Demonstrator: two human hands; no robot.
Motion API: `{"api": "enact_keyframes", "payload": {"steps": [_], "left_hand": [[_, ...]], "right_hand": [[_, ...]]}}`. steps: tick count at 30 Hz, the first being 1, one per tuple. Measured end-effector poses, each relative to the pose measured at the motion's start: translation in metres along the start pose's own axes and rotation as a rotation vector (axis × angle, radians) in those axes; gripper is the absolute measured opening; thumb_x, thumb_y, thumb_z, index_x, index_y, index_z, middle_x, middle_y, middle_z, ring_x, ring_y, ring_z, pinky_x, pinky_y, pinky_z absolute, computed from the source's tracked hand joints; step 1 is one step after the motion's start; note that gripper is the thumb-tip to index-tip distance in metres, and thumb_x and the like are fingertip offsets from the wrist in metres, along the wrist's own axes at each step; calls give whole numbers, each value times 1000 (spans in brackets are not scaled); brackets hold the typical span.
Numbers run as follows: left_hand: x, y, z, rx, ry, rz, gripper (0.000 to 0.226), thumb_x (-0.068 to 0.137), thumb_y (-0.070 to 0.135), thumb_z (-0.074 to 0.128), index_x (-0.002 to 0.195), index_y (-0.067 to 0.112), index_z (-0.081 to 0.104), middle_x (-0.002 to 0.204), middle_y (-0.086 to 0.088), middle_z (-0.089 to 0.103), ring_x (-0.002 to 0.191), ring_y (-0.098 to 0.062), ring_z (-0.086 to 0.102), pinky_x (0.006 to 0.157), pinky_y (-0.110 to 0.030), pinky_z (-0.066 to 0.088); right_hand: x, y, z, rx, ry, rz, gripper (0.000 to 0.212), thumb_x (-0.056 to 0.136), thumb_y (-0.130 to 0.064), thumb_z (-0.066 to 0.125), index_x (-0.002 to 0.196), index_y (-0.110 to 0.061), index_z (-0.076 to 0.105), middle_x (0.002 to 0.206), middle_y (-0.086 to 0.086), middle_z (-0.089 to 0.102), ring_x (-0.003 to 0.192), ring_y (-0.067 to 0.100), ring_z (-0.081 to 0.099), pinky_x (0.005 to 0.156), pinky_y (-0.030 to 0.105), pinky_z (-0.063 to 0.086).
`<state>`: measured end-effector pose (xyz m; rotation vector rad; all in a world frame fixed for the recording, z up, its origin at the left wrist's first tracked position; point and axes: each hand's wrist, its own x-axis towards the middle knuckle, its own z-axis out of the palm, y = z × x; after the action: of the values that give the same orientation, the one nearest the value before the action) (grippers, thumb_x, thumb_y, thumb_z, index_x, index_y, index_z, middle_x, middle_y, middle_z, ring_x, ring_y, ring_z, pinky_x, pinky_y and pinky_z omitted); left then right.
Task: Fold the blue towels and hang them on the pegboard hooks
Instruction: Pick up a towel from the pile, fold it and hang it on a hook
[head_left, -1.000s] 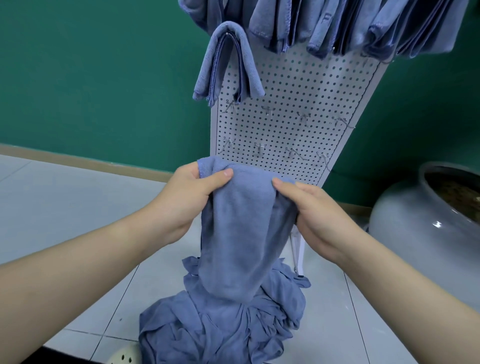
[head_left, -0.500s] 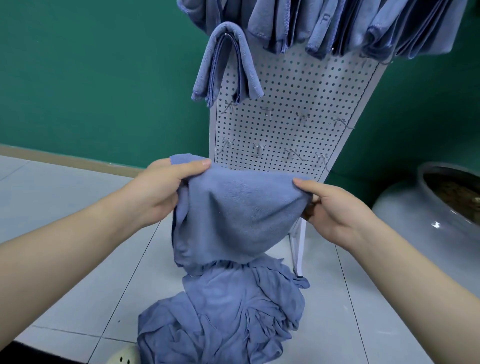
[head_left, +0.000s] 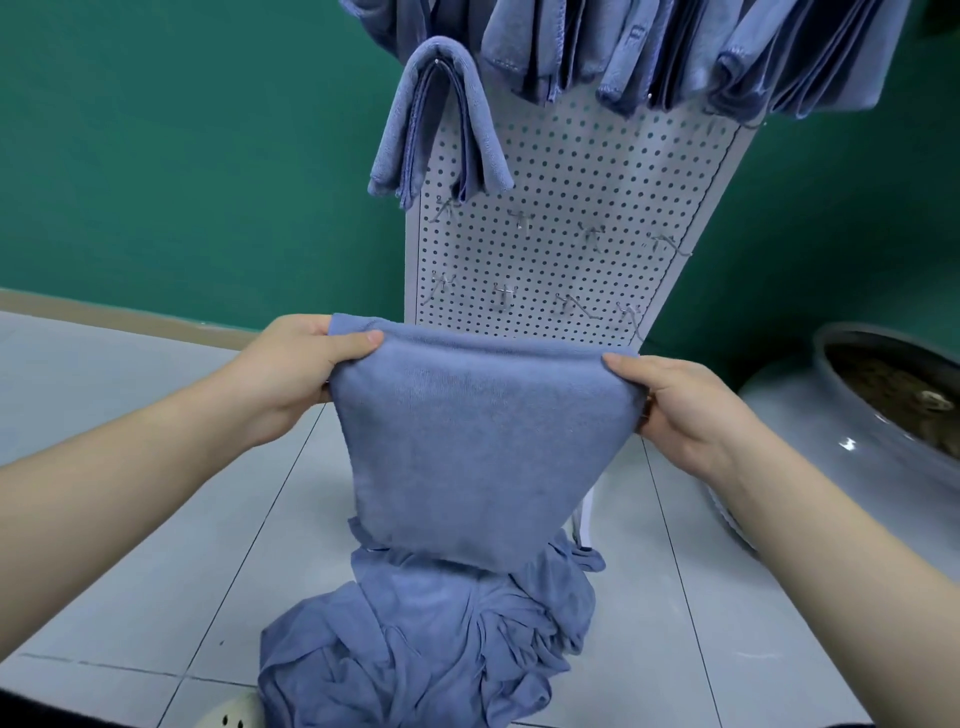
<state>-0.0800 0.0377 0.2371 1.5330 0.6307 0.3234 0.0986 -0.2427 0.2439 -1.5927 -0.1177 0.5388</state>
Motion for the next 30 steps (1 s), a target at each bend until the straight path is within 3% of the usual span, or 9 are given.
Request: {"api": "enact_keyframes", "payload": {"steps": [2,5,13,16,21,25,28,30], "left_hand": [[2,0,-1,-50,19,4,16,100,17,64,107,7,76,105,-6,80,90,-16,75,91,-37,58],[3,0,-3,-77,40,18,17,100,18,64,107,7,75,105,-6,80,92,-17,75,92,-38,57],[1,0,-2,-94,52,61,19,101,19,64,105,6,76,105,-5,80,96,-17,74,86,-35,57],[1,0,-1,-58,80,104,17,101,19,64,100,9,77,101,-3,80,91,-16,74,81,-32,57],[1,-2,-3,102,142,192,17,99,22,67,93,13,79,94,-3,81,86,-18,73,82,-38,61],[4,-9,-11,305,218,258,32,86,46,72,79,16,76,90,-25,73,72,-22,62,82,-56,59],[5,-9,-12,259,205,244,37,89,42,72,82,6,75,86,-21,72,75,-21,58,80,-45,55],[7,-8,-11,149,148,161,33,98,33,68,93,0,76,95,-8,76,82,-22,66,90,-42,57]], "right_hand": [[1,-1,-1,87,30,69,28,88,-14,79,109,3,74,105,12,78,91,21,73,85,36,61],[1,-4,-1,201,19,153,19,91,-15,76,105,-5,70,89,7,73,78,18,70,68,31,59],[1,-6,1,366,53,264,14,93,-16,74,93,-7,65,68,3,67,64,18,69,63,32,58],[5,-3,1,383,97,254,13,94,-17,74,93,-8,64,76,3,69,67,17,68,58,29,59],[12,2,1,430,88,232,15,92,-15,76,100,-8,66,90,4,70,76,18,71,66,30,64],[14,2,-1,418,71,199,11,93,-13,74,99,-7,67,85,4,71,76,17,70,75,30,62],[15,2,-2,364,78,121,8,94,-18,74,98,-13,69,73,-4,73,73,12,66,76,27,56],[15,1,-2,312,94,51,7,95,-22,73,95,-17,69,75,-7,71,68,10,61,67,23,49]]}}
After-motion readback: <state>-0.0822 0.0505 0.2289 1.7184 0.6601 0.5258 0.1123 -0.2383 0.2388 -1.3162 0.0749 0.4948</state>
